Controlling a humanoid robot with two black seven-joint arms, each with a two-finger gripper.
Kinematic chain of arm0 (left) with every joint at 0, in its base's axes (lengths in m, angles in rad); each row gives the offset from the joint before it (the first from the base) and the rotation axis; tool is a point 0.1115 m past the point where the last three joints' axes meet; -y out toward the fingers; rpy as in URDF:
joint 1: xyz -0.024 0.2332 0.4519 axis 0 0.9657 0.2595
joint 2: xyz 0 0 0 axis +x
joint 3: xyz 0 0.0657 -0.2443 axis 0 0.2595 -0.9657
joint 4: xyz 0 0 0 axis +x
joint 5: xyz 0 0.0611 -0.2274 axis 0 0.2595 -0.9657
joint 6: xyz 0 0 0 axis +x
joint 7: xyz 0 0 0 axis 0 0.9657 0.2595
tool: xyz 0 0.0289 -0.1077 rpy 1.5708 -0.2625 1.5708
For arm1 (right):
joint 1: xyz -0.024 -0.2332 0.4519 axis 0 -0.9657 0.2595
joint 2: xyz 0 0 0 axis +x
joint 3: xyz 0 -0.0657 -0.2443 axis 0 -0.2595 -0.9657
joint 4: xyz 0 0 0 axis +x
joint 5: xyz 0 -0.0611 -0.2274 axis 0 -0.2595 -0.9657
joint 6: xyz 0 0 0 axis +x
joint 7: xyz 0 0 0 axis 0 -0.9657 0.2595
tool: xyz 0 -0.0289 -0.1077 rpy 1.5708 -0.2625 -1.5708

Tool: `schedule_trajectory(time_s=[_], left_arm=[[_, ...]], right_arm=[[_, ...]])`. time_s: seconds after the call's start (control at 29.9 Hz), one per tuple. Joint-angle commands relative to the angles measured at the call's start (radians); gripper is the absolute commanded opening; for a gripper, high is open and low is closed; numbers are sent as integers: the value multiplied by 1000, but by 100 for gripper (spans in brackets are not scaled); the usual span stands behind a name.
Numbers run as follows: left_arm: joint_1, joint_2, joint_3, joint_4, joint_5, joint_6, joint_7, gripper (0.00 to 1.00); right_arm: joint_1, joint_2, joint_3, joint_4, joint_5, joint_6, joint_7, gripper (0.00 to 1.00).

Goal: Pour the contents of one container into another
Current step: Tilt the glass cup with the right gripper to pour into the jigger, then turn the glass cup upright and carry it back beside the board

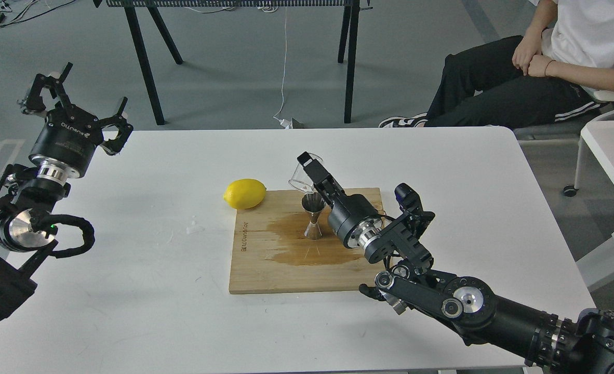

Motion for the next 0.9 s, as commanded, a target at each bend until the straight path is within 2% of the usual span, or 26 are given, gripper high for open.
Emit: schedule_trajectory(time_s=[0.0,0.27,0.33,0.67,0.87], left_arm=[[0,-4,0,0,0,2,0,100],[0,-8,-2,0,0,0,0,100],[0,-8,-2,0,0,0,0,100],[0,-10,2,0,0,-3,1,100],[-2,-10,5,-2,0,-3,3,100]], right_arm=[[25,-3,-23,-25,-30,0,7,20],[45,-55,-30,-14,-29,0,3,20],[38,-80,13,21,-10,0,-10,20],[4,-238,170,245,486,0,-21,20],[-91,-293,323,277,793,97,-35,20]])
